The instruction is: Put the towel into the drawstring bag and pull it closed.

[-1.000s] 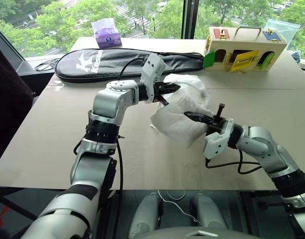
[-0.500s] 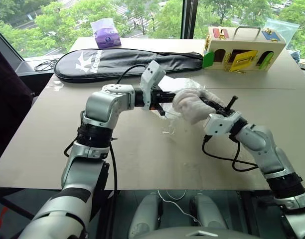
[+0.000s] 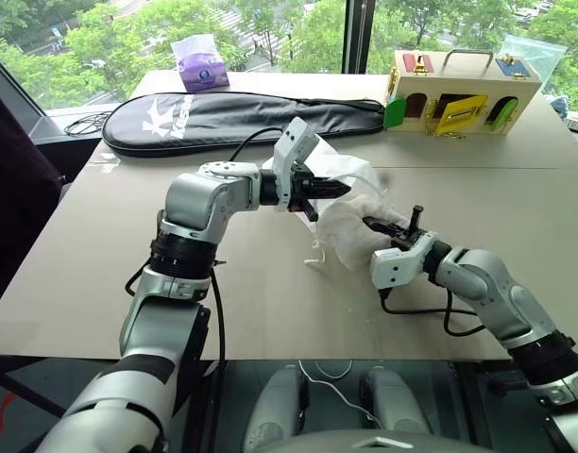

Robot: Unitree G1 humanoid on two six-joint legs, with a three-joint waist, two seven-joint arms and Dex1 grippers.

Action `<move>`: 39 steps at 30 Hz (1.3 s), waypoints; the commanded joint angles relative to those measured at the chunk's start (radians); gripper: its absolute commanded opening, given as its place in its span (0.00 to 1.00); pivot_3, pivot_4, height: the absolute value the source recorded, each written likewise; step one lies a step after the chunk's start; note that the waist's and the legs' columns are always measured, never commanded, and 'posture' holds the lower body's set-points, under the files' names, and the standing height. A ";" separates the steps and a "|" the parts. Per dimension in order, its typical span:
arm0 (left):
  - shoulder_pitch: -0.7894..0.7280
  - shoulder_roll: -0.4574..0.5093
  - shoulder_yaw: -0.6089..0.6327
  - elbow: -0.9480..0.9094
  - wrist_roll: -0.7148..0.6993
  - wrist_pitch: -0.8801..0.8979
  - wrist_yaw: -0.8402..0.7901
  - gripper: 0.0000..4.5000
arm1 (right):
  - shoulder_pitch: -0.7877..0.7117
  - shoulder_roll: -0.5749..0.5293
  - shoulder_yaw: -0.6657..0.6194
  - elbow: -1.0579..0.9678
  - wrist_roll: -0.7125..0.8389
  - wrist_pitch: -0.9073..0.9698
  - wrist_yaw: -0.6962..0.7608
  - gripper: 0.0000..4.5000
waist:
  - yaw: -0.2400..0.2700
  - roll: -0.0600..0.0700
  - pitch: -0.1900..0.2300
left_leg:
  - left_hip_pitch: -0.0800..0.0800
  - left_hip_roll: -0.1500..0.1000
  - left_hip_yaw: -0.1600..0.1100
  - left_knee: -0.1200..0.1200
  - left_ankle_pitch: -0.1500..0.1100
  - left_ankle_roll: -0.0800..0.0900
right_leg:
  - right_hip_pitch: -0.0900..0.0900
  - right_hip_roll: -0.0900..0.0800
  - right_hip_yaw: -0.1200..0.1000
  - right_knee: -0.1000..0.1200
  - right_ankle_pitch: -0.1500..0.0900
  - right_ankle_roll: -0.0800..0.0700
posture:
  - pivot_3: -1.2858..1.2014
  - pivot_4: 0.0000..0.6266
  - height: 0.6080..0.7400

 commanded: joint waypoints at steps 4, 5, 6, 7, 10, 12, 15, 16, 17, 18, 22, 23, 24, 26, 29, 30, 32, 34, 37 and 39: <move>0.038 0.004 -0.015 -0.127 -0.048 0.030 -0.010 0.00 | 0.030 0.266 -0.118 -0.136 0.202 0.385 -0.011 0.02 | 0.000 -0.001 0.000 | 0.000 0.001 0.000 0.000 0.000 -0.001 | 0.000 0.000 0.000 0.001 0.000 0.000 | 0.52 0.24 1.00; 0.044 0.006 -0.019 -0.133 -0.046 0.029 -0.007 0.00 | 0.041 0.320 -0.138 -0.163 0.238 0.464 -0.017 0.02 | 0.001 -0.001 0.000 | 0.000 0.001 0.000 0.000 0.001 -0.001 | 0.000 0.000 0.000 0.000 0.000 0.000 | 0.52 0.24 1.00; 0.048 0.007 -0.023 -0.130 -0.038 0.020 -0.002 0.00 | 0.052 0.360 -0.148 -0.190 0.265 0.527 -0.017 0.02 | 0.002 0.000 0.000 | 0.000 0.001 0.000 0.000 0.001 -0.001 | 0.000 0.000 0.000 0.001 0.000 0.000 | 0.52 0.24 1.00; 0.050 0.007 -0.025 -0.124 -0.032 0.012 0.004 0.00 | 0.061 0.395 -0.152 -0.217 0.288 0.585 -0.012 0.02 | 0.002 0.000 0.000 | 0.000 0.001 0.000 0.000 0.000 -0.001 | 0.000 0.000 0.000 0.000 0.000 0.000 | 0.52 0.24 1.00; 0.050 0.003 -0.023 -0.110 -0.036 0.013 0.011 0.00 | 0.077 0.521 -0.166 -0.305 0.369 0.796 -0.023 0.02 | 0.003 0.000 0.001 | 0.000 0.001 -0.001 0.000 -0.001 0.001 | 0.000 0.000 0.000 0.000 0.000 0.000 | 0.52 0.24 1.00; 0.049 0.003 -0.026 -0.106 -0.037 0.008 0.010 0.00 | 0.069 0.563 -0.167 -0.335 0.402 0.887 -0.029 0.02 | 0.002 0.000 0.001 | 0.000 0.001 -0.001 0.000 -0.001 0.001 | -0.001 0.000 0.000 0.001 0.000 0.000 | 0.52 0.24 1.00; 0.037 -0.009 -0.025 -0.092 -0.038 0.004 0.017 0.00 | 0.052 0.601 -0.167 -0.358 0.453 0.998 -0.030 0.02 | 0.002 0.000 0.001 | 0.000 0.001 -0.001 -0.001 -0.001 0.001 | -0.001 0.000 0.000 0.001 0.000 0.000 | 0.52 0.24 1.00; 0.034 -0.011 -0.024 -0.088 -0.038 0.003 0.018 0.00 | 0.046 0.595 -0.161 -0.362 0.457 1.012 -0.031 0.02 | 0.002 0.000 0.001 | 0.000 0.001 -0.001 -0.001 -0.001 0.001 | -0.001 0.000 0.000 0.001 0.000 0.000 | 0.52 0.24 1.00; 0.027 -0.015 -0.020 -0.080 -0.040 0.003 0.021 0.00 | 0.033 0.563 -0.139 -0.359 0.442 1.009 -0.021 0.02 | 0.002 0.000 0.001 | 0.000 0.000 0.000 -0.001 -0.001 0.001 | -0.001 0.000 0.000 0.001 0.000 0.000 | 0.52 0.24 1.00; 0.023 -0.018 -0.017 -0.075 -0.041 0.003 0.022 0.00 | 0.024 0.538 -0.121 -0.356 0.432 1.008 -0.016 0.02 | 0.001 0.000 0.001 | 0.000 0.000 0.000 -0.001 -0.001 0.001 | -0.001 0.000 0.000 0.001 0.000 0.000 | 0.52 0.24 1.00; 0.001 -0.044 0.012 -0.051 -0.060 0.022 0.043 0.00 | -0.034 0.269 0.063 -0.277 0.217 0.803 0.014 0.02 | 0.001 0.001 0.001 | 0.000 -0.001 0.000 -0.001 -0.001 0.001 | -0.002 0.000 0.000 0.000 0.000 0.000 | 0.52 0.24 1.00; -0.001 -0.051 0.021 -0.050 -0.065 0.030 0.052 0.00 | -0.035 0.286 0.042 -0.267 0.242 0.826 -0.008 0.02 | 0.000 0.001 0.001 | -0.001 -0.002 0.000 -0.001 -0.001 0.001 | -0.002 0.000 0.000 0.000 0.000 0.000 | 0.52 0.24 1.00; 0.000 -0.055 0.028 -0.050 -0.070 0.037 0.059 0.00 | -0.033 0.332 0.002 -0.266 0.293 0.870 -0.032 0.02 | 0.000 0.000 0.001 | -0.001 -0.002 0.000 -0.001 -0.001 0.001 | -0.002 -0.001 0.000 0.000 0.000 0.000 | 0.52 0.24 1.00; 0.006 -0.063 0.043 -0.056 -0.083 0.055 0.076 0.00 | -0.034 0.481 -0.111 -0.281 0.411 0.992 -0.082 0.02 | -0.004 0.000 0.001 | 0.000 0.000 0.000 -0.002 -0.001 0.001 | -0.002 0.001 0.000 0.001 0.000 0.000 | 0.52 0.24 1.00; 0.017 -0.076 0.061 -0.071 -0.099 0.082 0.102 0.00 | -0.061 0.677 -0.255 -0.312 0.523 1.136 -0.156 0.02 | -0.005 0.000 0.001 | -0.001 0.003 0.000 -0.007 0.001 -0.002 | -0.006 0.002 0.002 0.002 0.000 -0.001 | 0.52 0.24 1.00; 0.019 -0.079 0.066 -0.075 -0.104 0.089 0.109 0.00 | -0.071 0.733 -0.299 -0.321 0.556 1.179 -0.183 0.02 | -0.002 0.000 0.001 | -0.001 0.003 0.000 -0.008 0.001 -0.003 | -0.007 0.002 0.002 0.002 0.000 -0.001 | 0.52 0.24 1.00; 0.017 -0.089 0.073 -0.082 -0.114 0.100 0.128 0.00 | -0.102 0.842 -0.397 -0.335 0.629 1.252 -0.249 0.02 | 0.000 0.001 0.002 | -0.001 0.002 0.001 -0.008 0.001 -0.002 | -0.007 0.001 0.002 0.002 0.000 -0.001 | 0.52 0.24 1.00; 0.007 -0.105 0.088 -0.085 -0.129 0.116 0.149 0.00 | -0.140 0.937 -0.495 -0.343 0.717 1.309 -0.324 0.02 | 0.009 0.000 0.001 | -0.002 0.000 0.000 -0.009 0.001 -0.002 | -0.007 -0.001 0.001 0.000 0.000 -0.001 | 0.52 0.24 1.00; 0.000 -0.118 0.096 -0.089 -0.139 0.128 0.168 0.00 | -0.191 1.010 -0.603 -0.342 0.868 1.350 -0.438 0.02 | 0.005 0.000 0.001 | -0.002 -0.002 0.000 -0.011 0.001 -0.002 | -0.007 -0.003 0.001 0.000 0.000 -0.001 | 0.52 0.24 1.00; 0.002 -0.120 0.093 -0.090 -0.140 0.127 0.175 0.00 | -0.205 0.989 -0.609 -0.335 0.937 1.350 -0.489 0.02 | -0.003 0.000 0.002 | -0.002 -0.002 0.000 -0.013 0.002 -0.003 | -0.008 -0.003 0.002 0.001 0.000 -0.001 | 0.52 0.24 1.00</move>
